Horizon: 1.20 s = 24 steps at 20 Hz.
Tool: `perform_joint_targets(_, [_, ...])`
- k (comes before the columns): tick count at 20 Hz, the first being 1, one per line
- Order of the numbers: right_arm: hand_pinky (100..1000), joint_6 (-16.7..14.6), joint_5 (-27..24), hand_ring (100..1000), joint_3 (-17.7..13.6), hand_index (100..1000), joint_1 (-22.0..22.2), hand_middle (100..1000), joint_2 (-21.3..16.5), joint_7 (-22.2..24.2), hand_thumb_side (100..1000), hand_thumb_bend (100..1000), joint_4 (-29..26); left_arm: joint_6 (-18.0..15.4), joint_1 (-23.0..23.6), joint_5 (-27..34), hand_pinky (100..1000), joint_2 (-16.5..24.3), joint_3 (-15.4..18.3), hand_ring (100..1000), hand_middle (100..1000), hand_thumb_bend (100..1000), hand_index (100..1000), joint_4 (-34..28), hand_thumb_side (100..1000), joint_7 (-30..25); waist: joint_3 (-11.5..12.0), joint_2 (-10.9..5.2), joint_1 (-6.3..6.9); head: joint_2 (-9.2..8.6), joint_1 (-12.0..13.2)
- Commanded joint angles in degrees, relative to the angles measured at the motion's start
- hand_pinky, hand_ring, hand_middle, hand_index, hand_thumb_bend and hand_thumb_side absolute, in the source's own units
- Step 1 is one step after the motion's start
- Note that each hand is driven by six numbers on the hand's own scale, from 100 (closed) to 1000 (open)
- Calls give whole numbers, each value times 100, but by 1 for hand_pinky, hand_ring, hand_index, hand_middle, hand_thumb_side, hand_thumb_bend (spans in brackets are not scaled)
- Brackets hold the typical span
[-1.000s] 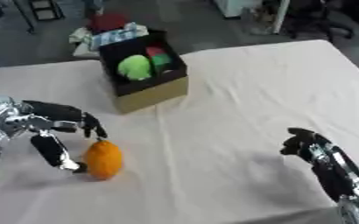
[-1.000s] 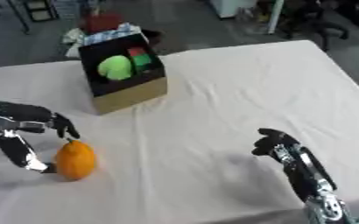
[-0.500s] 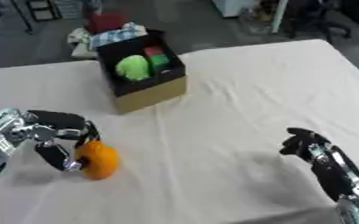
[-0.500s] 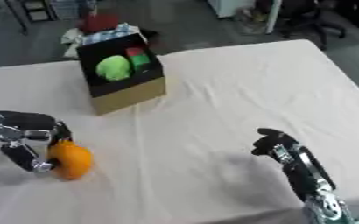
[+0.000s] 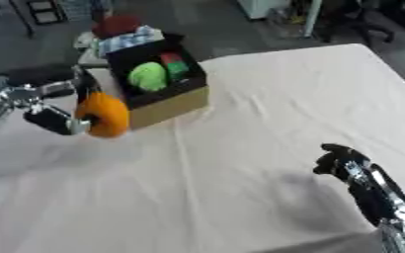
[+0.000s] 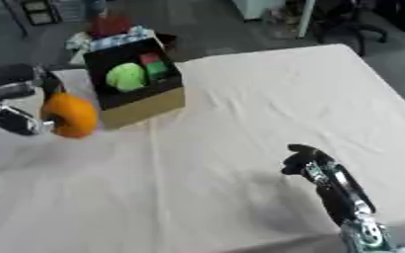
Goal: Pick up objects on the table and place them in the box.
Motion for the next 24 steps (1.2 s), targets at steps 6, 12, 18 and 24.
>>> perform_joint_targets(6, [695, -6, -9, 598, 33, 800, -91, 583, -9, 55, 745, 100, -73, 302, -1137, -2086, 710, -1483, 788, 548, 539, 100, 696, 2626, 138, 1384, -129, 15, -54, -90, 73])
perform_joint_targets(12, [696, -8, -29, 598, 73, 800, -139, 583, 19, 98, 747, 100, -72, 575, -1384, -2974, 778, -2074, 1268, 672, 703, 308, 876, 3525, 444, 2401, -252, 76, -80, -140, 186])
perform_joint_targets(18, [696, -10, -27, 597, 54, 800, -140, 583, 17, 85, 747, 100, -70, 962, -1268, -2783, 907, -1969, 1419, 823, 919, 633, 999, 2931, 835, 3255, -245, 92, -77, -145, 178])
perform_joint_targets(24, [696, -13, -22, 596, 12, 800, -141, 583, 9, 51, 746, 100, -77, 1216, -635, -1089, 828, -1345, 1640, 705, 743, 236, 895, 1006, 588, 3929, -149, 101, -74, -146, 178])
